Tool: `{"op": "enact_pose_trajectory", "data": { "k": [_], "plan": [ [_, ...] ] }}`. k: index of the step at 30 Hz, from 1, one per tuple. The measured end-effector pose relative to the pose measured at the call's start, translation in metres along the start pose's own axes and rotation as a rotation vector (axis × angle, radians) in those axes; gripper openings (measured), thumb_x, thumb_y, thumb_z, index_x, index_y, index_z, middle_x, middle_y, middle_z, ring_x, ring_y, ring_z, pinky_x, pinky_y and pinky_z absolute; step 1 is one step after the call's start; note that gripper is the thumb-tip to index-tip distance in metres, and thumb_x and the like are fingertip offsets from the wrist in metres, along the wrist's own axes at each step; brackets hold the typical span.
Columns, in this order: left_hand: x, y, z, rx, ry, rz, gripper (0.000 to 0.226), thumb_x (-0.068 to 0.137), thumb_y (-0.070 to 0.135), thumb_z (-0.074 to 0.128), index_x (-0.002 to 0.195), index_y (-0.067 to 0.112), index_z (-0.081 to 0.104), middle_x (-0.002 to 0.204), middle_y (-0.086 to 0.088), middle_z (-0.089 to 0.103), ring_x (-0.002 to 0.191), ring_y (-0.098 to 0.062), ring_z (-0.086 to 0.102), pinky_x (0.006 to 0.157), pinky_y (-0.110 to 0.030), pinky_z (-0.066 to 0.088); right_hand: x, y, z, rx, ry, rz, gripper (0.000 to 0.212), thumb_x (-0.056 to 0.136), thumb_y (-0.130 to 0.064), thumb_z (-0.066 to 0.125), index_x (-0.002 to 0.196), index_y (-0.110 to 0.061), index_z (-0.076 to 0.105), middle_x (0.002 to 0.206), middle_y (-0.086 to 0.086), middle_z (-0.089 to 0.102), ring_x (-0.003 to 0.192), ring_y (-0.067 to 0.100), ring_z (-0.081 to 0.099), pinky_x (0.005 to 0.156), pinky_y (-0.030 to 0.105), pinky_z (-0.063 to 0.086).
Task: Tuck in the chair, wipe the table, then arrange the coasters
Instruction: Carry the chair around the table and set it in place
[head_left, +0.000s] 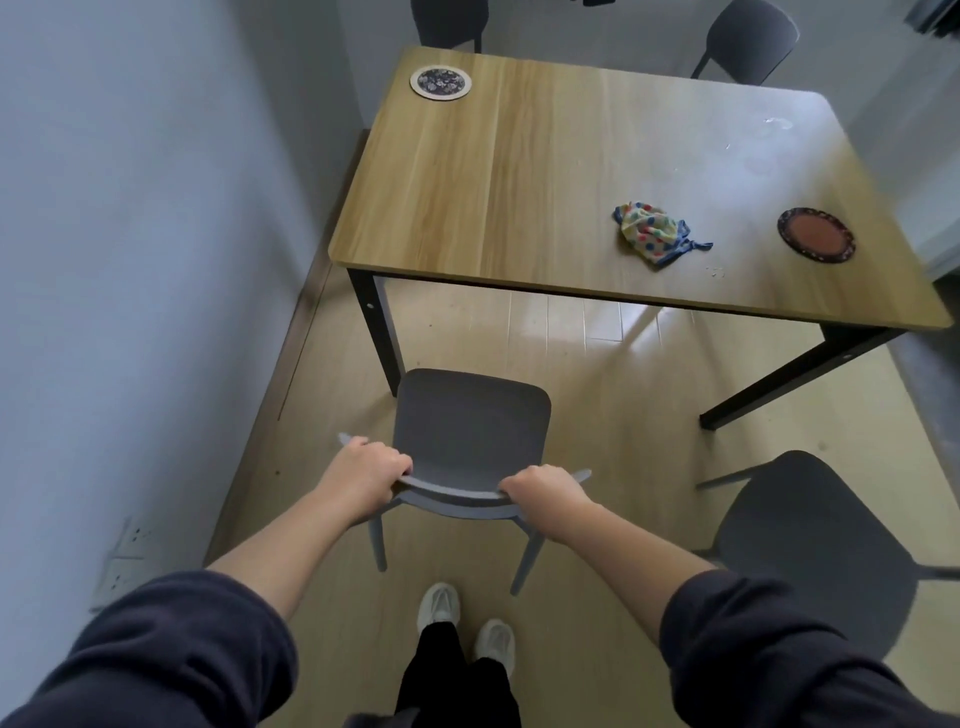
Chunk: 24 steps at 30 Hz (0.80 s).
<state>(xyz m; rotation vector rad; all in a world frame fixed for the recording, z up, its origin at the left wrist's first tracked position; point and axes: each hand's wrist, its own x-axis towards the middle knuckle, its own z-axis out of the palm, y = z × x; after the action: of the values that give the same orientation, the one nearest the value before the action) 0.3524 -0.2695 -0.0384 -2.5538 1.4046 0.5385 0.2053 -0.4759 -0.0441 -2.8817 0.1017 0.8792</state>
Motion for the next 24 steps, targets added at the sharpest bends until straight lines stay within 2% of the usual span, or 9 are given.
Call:
{"op": "enact_pose_trajectory", "data": {
  "k": [2,6,9,13,20,22,24],
  "plan": [
    [-0.016,0.003,0.012,-0.012,-0.084,-0.026,0.018,0.089,0.026,0.052,0.102,0.030,0.062,0.103,0.010,0.065,0.100,-0.013,0.058,0.099,-0.035,0.031,-0.010,-0.011,0.016,0.005,-0.015,-0.046,0.026,0.090,0.000,0.047,0.107,-0.015,0.060,0.104,0.007,0.066,0.091,0.029,0.063,0.067,0.035,0.042],
    [-0.042,0.013,0.034,-0.001,-0.140,-0.044,0.027,0.089,0.022,0.051,0.114,0.030,0.059,0.115,0.008,0.063,0.110,-0.013,0.056,0.095,-0.034,0.031,-0.026,-0.031,0.042,0.019,-0.069,-0.099,0.021,0.093,-0.003,0.051,0.112,-0.011,0.057,0.109,0.010,0.063,0.098,0.030,0.062,0.072,0.037,0.044],
    [-0.064,0.021,0.052,-0.032,-0.178,-0.062,0.027,0.090,0.026,0.052,0.117,0.029,0.057,0.120,0.009,0.061,0.115,-0.014,0.053,0.103,-0.038,0.027,-0.037,-0.045,0.061,0.046,-0.093,-0.126,0.024,0.092,-0.003,0.056,0.116,-0.008,0.055,0.114,0.012,0.061,0.103,0.031,0.060,0.078,0.039,0.046],
    [-0.088,0.033,0.073,-0.070,-0.196,-0.120,0.029,0.091,0.028,0.052,0.120,0.027,0.055,0.124,0.009,0.057,0.122,-0.013,0.048,0.113,-0.046,0.013,-0.048,-0.061,0.085,0.069,-0.080,-0.136,0.026,0.096,-0.002,0.043,0.119,-0.006,0.053,0.120,0.013,0.059,0.110,0.031,0.056,0.084,0.039,0.045],
    [-0.116,0.046,0.106,-0.089,-0.208,-0.200,0.033,0.090,0.035,0.054,0.123,0.030,0.052,0.127,0.010,0.053,0.127,-0.009,0.041,0.116,-0.051,0.002,-0.062,-0.080,0.120,0.113,-0.158,-0.120,0.028,0.094,-0.002,0.050,0.122,-0.005,0.049,0.127,0.014,0.053,0.119,0.030,0.049,0.091,0.040,0.043],
    [-0.118,0.046,0.110,-0.107,-0.172,-0.265,0.044,0.088,0.026,0.057,0.131,0.028,0.048,0.144,0.004,0.041,0.139,-0.013,0.028,0.115,-0.051,0.000,-0.063,-0.077,0.123,0.138,-0.127,-0.103,0.031,0.092,-0.004,0.050,0.123,-0.009,0.051,0.128,0.011,0.054,0.120,0.030,0.050,0.095,0.038,0.040],
    [-0.120,0.043,0.115,-0.228,-0.110,-0.411,0.064,0.085,0.009,0.055,0.144,0.024,0.034,0.158,-0.004,0.015,0.146,-0.020,0.009,0.116,-0.049,0.007,-0.065,-0.069,0.123,0.144,-0.124,-0.056,0.039,0.090,-0.010,0.051,0.129,-0.015,0.052,0.131,0.008,0.054,0.124,0.030,0.048,0.105,0.040,0.034]
  ]
}}
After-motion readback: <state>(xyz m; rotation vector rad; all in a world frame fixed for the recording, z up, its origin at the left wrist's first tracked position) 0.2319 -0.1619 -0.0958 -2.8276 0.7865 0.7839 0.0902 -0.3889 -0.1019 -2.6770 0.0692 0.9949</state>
